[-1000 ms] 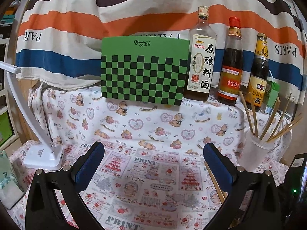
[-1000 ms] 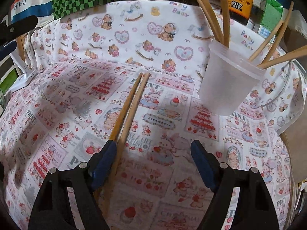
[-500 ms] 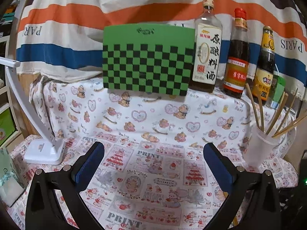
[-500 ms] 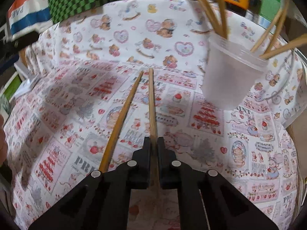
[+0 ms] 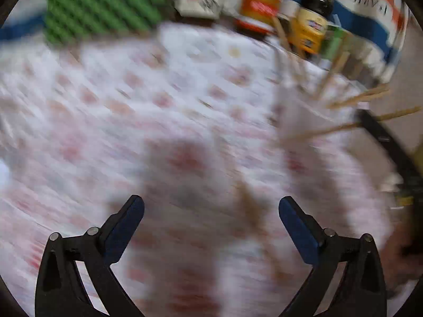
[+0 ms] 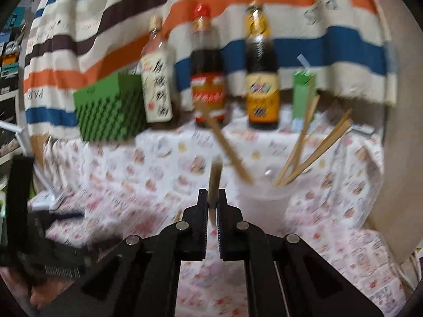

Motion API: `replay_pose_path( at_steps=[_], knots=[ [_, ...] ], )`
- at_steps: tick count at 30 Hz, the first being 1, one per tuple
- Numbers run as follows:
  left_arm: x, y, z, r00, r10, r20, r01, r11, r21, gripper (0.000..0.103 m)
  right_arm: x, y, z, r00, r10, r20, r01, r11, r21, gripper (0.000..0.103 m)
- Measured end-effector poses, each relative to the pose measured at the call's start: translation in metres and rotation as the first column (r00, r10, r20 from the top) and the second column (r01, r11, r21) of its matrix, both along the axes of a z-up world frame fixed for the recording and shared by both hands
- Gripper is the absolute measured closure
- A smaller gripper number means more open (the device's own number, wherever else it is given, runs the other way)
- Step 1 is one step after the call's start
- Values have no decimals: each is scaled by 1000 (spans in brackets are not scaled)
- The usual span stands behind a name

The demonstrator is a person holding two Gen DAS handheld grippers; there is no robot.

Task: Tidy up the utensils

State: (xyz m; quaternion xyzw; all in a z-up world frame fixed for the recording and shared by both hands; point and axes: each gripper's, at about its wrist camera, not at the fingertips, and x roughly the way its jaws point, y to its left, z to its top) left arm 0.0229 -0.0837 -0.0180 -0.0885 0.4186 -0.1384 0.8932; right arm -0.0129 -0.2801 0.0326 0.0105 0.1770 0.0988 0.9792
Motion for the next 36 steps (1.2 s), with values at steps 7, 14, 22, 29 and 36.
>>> replay_pose_path(
  at_steps=[7, 14, 22, 29, 36],
  knots=[
    [-6, -43, -20, 988, -149, -48, 153, 981, 119, 37, 7, -9, -1, 999, -11, -30, 12, 1000, 26, 96],
    [-7, -58, -29, 986, -161, -53, 168, 966, 199, 45, 7, -1, -5, 1000, -26, -13, 26, 999, -35, 96],
    [-3, -52, -34, 993, -113, -27, 116, 953, 279, 55, 11, -6, -8, 999, -38, -39, 38, 999, -3, 96],
    [-1, -23, -17, 997, -70, -19, 73, 969, 238, 96, 6, -11, -1, 998, -57, -4, 57, 998, 13, 96],
    [-28, 37, 54, 959, 69, 275, -87, 995, 53, 97, 3, -17, 4, 998, -63, 14, 62, 997, 49, 96]
  ],
)
